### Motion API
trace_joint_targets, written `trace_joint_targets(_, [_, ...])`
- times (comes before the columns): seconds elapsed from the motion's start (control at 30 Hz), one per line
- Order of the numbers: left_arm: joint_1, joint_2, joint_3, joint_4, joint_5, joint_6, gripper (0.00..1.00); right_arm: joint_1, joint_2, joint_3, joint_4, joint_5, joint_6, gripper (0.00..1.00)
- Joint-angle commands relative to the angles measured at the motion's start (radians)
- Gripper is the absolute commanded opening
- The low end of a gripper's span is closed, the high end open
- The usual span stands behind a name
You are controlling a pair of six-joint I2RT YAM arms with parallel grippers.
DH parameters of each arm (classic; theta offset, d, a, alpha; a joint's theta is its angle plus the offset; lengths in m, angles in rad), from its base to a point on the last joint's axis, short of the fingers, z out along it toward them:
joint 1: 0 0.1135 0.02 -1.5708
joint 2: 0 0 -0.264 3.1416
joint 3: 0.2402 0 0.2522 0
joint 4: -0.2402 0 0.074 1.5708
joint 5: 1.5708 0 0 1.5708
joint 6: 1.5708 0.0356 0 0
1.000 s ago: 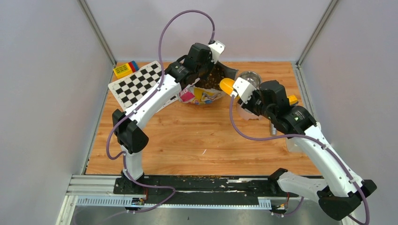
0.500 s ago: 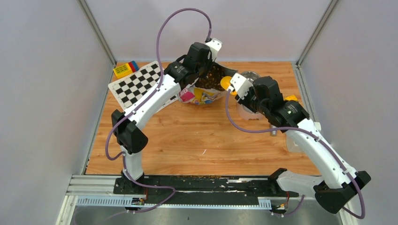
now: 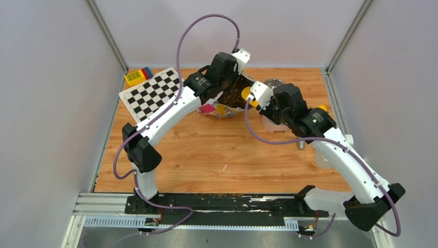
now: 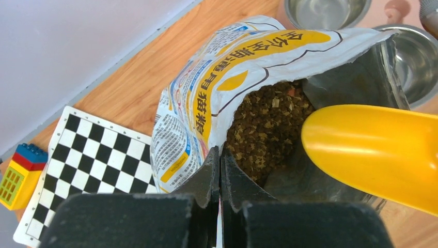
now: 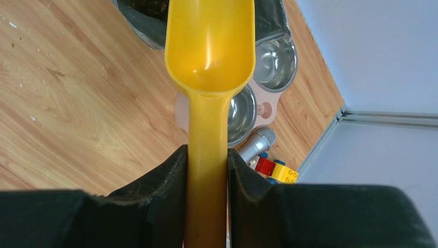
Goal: Serve the pet food
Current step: Collect the pet food from the pet food bag.
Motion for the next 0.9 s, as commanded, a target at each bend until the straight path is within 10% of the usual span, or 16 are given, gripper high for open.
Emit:
trace_joint_targets(0.0, [-0.023,-0.081,-0.012,0.011,0.045,-0.009,0.00,0.026,-0.012,-0.028,-0.011,0.047,0.002,0.00])
trace_joint_targets(0.87, [-0.122,-0.093,-0.086,0.012,-0.006,-0.014,0.00,0.147,0.040,-0.132,-0.059,0.218,-0.067,0.00])
